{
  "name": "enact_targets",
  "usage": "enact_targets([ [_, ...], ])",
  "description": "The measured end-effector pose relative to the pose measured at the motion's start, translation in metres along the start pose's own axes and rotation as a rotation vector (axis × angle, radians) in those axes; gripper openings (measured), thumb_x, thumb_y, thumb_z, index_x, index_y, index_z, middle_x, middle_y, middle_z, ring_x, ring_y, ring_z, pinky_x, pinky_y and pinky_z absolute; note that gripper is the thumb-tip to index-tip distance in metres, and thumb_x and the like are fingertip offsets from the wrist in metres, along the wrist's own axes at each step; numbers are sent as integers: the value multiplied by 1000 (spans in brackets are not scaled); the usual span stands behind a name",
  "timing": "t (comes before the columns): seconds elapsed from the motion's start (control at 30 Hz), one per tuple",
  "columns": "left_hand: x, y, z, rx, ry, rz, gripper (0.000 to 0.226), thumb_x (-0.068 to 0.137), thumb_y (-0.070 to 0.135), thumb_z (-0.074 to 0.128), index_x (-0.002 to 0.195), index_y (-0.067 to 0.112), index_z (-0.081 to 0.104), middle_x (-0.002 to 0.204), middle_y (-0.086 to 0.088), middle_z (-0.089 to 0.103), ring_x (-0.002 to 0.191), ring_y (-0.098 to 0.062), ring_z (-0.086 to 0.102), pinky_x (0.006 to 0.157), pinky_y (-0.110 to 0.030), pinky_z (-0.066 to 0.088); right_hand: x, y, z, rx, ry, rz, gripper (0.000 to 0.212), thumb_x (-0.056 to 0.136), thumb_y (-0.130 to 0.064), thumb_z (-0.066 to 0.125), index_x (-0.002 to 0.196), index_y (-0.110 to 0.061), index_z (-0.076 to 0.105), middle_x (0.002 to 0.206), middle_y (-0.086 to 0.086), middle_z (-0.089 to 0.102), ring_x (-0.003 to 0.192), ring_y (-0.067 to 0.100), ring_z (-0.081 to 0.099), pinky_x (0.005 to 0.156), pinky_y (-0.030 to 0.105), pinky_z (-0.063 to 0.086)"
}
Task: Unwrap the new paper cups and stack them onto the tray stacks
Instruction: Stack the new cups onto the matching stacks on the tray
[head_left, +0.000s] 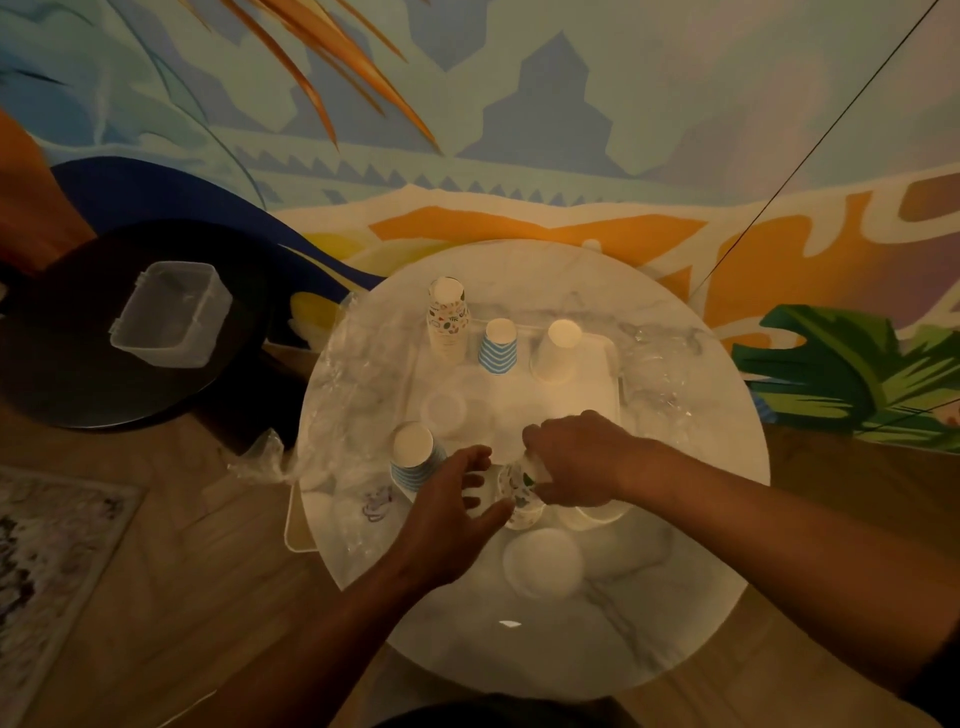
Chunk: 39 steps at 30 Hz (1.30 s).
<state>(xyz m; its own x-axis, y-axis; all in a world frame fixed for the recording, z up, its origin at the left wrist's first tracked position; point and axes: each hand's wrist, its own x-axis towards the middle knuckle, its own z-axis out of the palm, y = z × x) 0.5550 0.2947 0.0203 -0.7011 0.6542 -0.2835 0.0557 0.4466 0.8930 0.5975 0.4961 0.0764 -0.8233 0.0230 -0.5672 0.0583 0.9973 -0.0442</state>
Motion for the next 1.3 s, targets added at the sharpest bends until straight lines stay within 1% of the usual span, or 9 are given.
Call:
enact_targets([
  [0.27,30,-35,33,243,-130,-28,84,80,30,84,150,18,39,144,0,49,125,-16,51,106,-37,47,-37,24,-46,11,170,94,59,89,-52,63,138,-23,44,126,3,62,105,25,63,84,37,49],
  [0.43,47,-39,43,377,-236,28,76,81,28,82,146,17,45,145,-2,53,131,-18,50,105,-20,35,-48,31,-49,74,214,148,61,90,-52,64,141,-27,43,130,2,61,109,23,62,88,38,52],
  [0.53,50,-39,47,423,-256,68,68,81,26,82,141,16,51,139,-4,57,127,-20,54,101,-20,35,-52,32,-44,139,212,159,63,90,-51,66,143,-27,41,133,1,60,111,22,61,89,36,53],
  [0.77,43,-23,41,370,-128,134,68,82,22,82,142,15,51,140,-4,55,127,-17,53,106,-22,37,-62,41,-37,272,252,190,63,90,-48,69,143,-25,44,132,0,57,112,21,59,91,38,54],
  [0.9,32,7,23,297,-58,149,67,82,22,82,141,18,51,139,-1,53,123,-16,55,107,-36,47,-64,49,-43,339,328,216,62,89,-42,71,142,-21,47,131,4,55,113,23,57,92,39,51],
  [1.0,25,32,6,243,-39,171,66,81,24,83,138,21,51,135,4,53,120,-13,55,103,-39,51,-63,56,-51,397,417,236,67,88,-38,72,146,-20,43,135,6,53,115,24,56,92,37,50],
  [1.1,17,61,-12,194,-34,198,65,81,24,84,137,24,52,131,9,53,117,-9,57,96,-31,56,-57,60,-59,489,516,250,75,87,-33,74,150,-25,35,143,5,51,120,23,57,89,33,49],
  [1.2,14,89,-33,159,-24,227,65,82,20,83,139,24,51,132,11,51,114,-5,57,91,-19,55,-46,62,-66,548,588,247,71,86,-33,75,147,-25,38,140,2,53,118,21,59,88,35,54],
  [1.3,24,105,-61,158,32,282,65,83,19,82,140,24,50,133,10,51,114,-6,57,91,-21,56,-29,64,-75,555,640,220,65,88,-36,75,144,-24,45,137,2,55,116,21,59,91,41,55],
])
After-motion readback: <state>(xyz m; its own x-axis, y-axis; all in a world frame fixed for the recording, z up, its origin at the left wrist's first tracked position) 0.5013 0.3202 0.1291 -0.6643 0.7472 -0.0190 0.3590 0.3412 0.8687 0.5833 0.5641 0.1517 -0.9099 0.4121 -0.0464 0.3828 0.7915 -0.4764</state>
